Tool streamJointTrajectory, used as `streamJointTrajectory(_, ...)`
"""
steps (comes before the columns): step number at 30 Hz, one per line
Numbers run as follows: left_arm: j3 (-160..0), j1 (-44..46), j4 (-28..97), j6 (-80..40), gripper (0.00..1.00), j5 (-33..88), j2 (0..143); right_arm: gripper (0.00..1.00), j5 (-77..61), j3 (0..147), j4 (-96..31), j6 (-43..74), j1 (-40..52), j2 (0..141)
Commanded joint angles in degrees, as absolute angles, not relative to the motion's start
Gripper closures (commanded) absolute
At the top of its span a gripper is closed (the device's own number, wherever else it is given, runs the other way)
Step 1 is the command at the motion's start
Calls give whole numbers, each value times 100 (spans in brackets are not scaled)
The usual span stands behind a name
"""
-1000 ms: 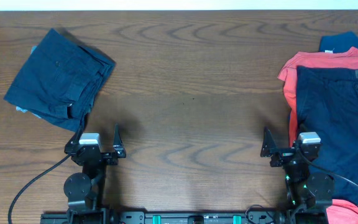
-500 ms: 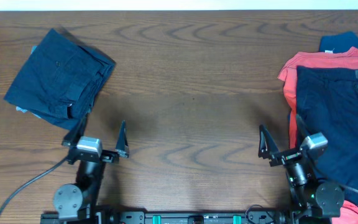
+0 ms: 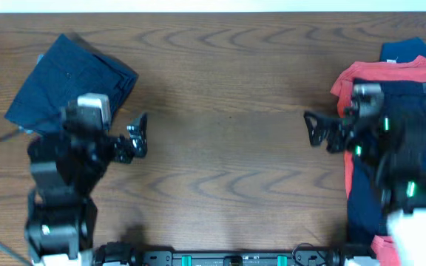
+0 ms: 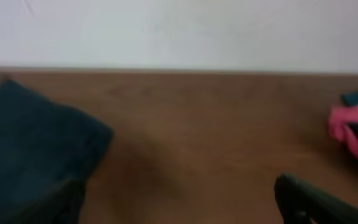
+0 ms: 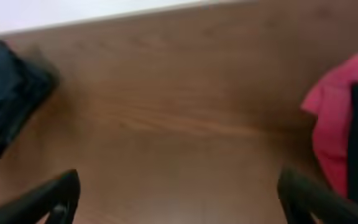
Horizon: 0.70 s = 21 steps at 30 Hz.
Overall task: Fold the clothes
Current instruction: 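Reach the right gripper to the navy shorts on the red shirt and grasp the waistband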
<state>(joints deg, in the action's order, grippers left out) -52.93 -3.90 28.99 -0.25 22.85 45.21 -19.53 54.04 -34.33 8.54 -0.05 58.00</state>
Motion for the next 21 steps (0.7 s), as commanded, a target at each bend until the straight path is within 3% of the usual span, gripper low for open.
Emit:
streamJointTrajectory(1, -6001, -366, 3481, -158, 2, 2552, 5131, 1, -1636, 6676, -4178, 545, -231, 7098)
streamJointTrajectory(7, -6569, -366, 4567, -154, 2, 2550, 5913, 1, -1494, 8101, -5063, 539, -587, 8914)
streamJointTrajectory(10, -6569, -366, 4755, 89, 2, 2547, 6003, 1, -1120, 8130, -4941, 499, -742, 9367)
streamJointTrajectory(16, -6569, -366, 4753, 99, 2, 2641, 5957, 1, 34, 8132, -4486, 1603, -1238, 10235)
streamJointTrajectory(21, -6569, -366, 4753, 97, 2, 2639, 5957, 2, 73, 8132, -4121, 1844, -1608, 10906)
